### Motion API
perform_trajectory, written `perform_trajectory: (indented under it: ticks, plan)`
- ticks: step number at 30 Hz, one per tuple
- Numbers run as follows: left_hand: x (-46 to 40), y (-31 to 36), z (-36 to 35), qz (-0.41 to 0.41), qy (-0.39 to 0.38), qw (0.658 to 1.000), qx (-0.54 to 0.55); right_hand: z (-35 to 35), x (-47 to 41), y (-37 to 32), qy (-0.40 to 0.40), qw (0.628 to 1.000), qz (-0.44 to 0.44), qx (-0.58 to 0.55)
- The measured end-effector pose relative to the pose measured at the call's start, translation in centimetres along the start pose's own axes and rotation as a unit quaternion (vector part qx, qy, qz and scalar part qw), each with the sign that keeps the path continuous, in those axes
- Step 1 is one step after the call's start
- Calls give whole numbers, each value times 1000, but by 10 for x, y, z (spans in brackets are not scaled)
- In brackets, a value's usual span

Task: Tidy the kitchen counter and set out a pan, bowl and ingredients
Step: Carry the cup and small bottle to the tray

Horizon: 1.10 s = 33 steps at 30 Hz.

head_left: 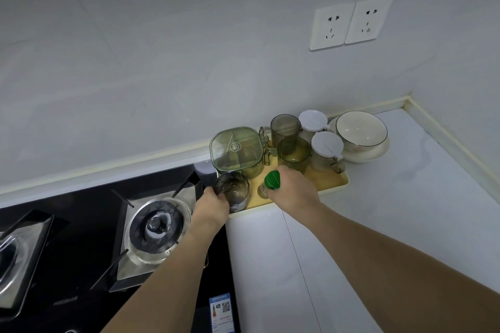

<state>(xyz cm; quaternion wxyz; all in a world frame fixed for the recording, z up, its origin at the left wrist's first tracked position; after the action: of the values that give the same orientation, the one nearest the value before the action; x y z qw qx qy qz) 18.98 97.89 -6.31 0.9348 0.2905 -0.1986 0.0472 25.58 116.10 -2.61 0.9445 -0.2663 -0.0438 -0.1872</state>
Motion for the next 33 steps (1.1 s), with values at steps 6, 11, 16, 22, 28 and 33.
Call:
perform_trajectory:
  ticks: [6,11,16,22,28,33]
  plan:
    - [-8,-4,2,-12,-16,1000,8,-12,-15,-9,-21,999,29,16]
    - [-15,-3,2,-17,-17,1000,3,-22,-31,-16,-51,997,54,2]
    - [-19,-7,0,-21,-16,1000,4,-33,-35,-16,-43,997,34,-57]
    - [-23,-3,-4,-11,-13,1000,2,-51,-30,-13,12,999,2,-45]
    - [-26,0,-2,-14,-14,1000,-10,-65,-28,-11,69,996,17,-49]
    - [-28,0,-3,-8,-18,1000,-5,-70,-31,-15,57,995,-7,-78]
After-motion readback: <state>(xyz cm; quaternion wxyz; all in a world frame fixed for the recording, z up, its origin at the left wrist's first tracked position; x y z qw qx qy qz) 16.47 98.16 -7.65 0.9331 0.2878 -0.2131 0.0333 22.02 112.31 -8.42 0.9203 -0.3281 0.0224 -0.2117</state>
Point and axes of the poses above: each hand's wrist, its own x-axis away from the middle knuckle, its own z-axis out of the back of the hand, y = z × x, the point moved 1 cm from there along -x, towards the middle knuckle, and after that the axes turned 1 degree about z, right-handed, at the moved point
